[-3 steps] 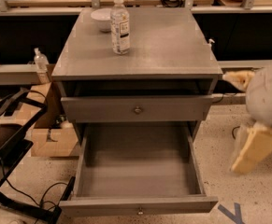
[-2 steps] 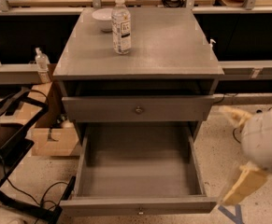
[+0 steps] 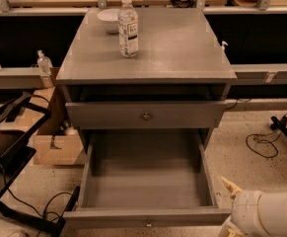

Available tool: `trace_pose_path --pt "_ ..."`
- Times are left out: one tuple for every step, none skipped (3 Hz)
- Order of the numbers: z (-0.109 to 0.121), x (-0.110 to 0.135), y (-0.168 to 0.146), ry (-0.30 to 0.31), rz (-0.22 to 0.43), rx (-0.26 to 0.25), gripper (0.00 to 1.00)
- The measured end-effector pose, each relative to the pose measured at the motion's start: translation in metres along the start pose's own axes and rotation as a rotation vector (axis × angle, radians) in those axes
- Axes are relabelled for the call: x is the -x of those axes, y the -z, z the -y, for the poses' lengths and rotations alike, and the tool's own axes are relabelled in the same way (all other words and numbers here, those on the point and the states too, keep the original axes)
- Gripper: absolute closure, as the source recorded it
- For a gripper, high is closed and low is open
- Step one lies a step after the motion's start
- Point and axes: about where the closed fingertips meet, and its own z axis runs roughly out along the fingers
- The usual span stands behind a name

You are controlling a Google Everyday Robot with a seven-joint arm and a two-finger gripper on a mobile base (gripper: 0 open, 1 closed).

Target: Close middle drawer

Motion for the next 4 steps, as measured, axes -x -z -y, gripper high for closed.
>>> trace_pose_path --pt "0.01 -0.013 -0.025 -0.028 0.013 -0.033 0.0" --pt "-0.003 -0.015 -0.043 -0.021 0.011 0.01 0.0" --pt "-0.015 -0.044 -0.082 -0.05 0.024 0.048 0.18" --pt "-0.028 -0.101 -0.153 -0.132 0.07 0.121 0.49"
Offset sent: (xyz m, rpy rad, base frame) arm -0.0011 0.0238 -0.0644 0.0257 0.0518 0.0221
